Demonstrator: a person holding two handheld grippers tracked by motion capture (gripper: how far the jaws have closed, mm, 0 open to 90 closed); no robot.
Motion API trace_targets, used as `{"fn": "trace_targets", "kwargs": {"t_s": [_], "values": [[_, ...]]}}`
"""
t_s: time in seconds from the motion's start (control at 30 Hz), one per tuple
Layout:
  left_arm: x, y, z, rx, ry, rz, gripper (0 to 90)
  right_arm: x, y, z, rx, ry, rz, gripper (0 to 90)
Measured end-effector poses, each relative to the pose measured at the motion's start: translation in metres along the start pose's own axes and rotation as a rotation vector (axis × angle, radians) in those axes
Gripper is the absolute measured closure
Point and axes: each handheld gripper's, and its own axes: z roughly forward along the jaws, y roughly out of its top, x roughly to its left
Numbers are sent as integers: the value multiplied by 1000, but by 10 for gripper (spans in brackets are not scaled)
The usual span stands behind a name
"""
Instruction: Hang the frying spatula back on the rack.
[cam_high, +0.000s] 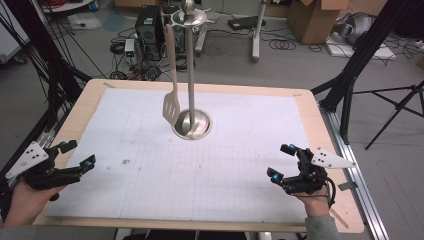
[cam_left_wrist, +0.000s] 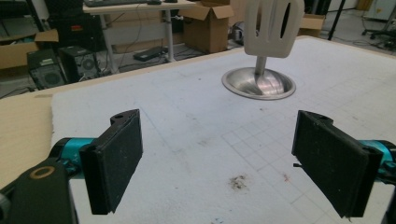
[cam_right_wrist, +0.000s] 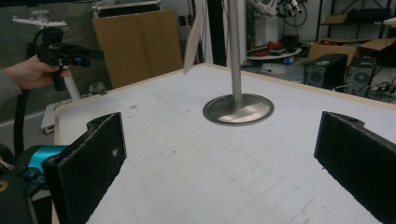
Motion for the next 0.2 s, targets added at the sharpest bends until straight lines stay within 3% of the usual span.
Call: {"fn": "trace_targets", "kwargs": {"t_s": [0.2], "values": [[1,-2,3,11,-1,-19,164,-4,-3,-6,-12,-24,12,11]]}}
